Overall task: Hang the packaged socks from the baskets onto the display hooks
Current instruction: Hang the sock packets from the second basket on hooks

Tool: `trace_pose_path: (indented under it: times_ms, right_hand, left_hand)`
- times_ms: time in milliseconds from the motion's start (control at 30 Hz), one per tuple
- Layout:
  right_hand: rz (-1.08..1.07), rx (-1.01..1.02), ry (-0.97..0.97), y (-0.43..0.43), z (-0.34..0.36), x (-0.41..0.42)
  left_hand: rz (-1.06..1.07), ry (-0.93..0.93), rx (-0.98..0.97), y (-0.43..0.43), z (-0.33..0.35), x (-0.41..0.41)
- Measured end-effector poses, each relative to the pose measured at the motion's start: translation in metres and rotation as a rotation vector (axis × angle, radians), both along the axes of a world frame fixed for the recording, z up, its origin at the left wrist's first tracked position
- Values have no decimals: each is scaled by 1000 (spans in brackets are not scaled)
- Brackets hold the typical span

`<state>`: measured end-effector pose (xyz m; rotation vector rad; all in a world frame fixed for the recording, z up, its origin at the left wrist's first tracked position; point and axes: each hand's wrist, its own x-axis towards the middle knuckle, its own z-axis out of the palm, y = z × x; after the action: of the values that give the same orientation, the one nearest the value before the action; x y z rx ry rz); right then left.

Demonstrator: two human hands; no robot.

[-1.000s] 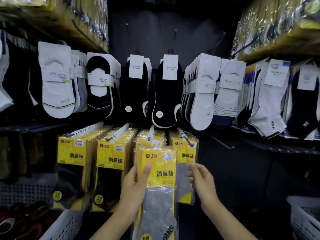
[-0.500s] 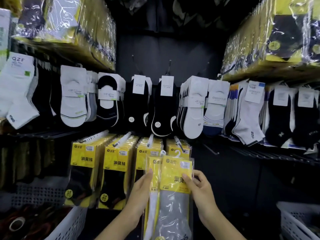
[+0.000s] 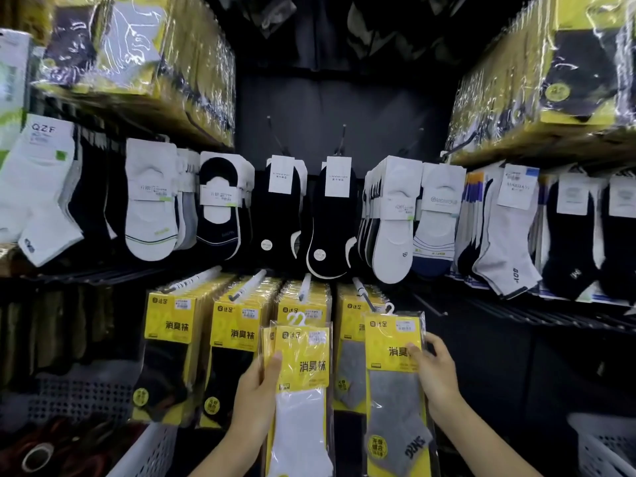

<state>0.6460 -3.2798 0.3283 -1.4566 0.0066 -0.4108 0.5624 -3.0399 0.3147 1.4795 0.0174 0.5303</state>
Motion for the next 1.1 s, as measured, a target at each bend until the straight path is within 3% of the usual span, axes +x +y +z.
trace_pose_path:
  times_ms: [267,667,767,1000,1100]
  right_hand:
    - [23,-68,-70,23,-7,33]
    - [-301,101,211,36,-32,96]
    - [-336,47,233,31,-39,79]
    - [296,-44,101,48,-25,-15]
    - [412,-106,82,48,-19,-37]
  left_hand:
    - [-13,-27,-7,3,-9,19]
    - [-61,-36,-57,1,-21,27]
    - [-77,-45,-79,-1,-21,24]
    - [-123,-32,-167,-19,-24,16]
    - [-132,-50,-174,-29,-23,11]
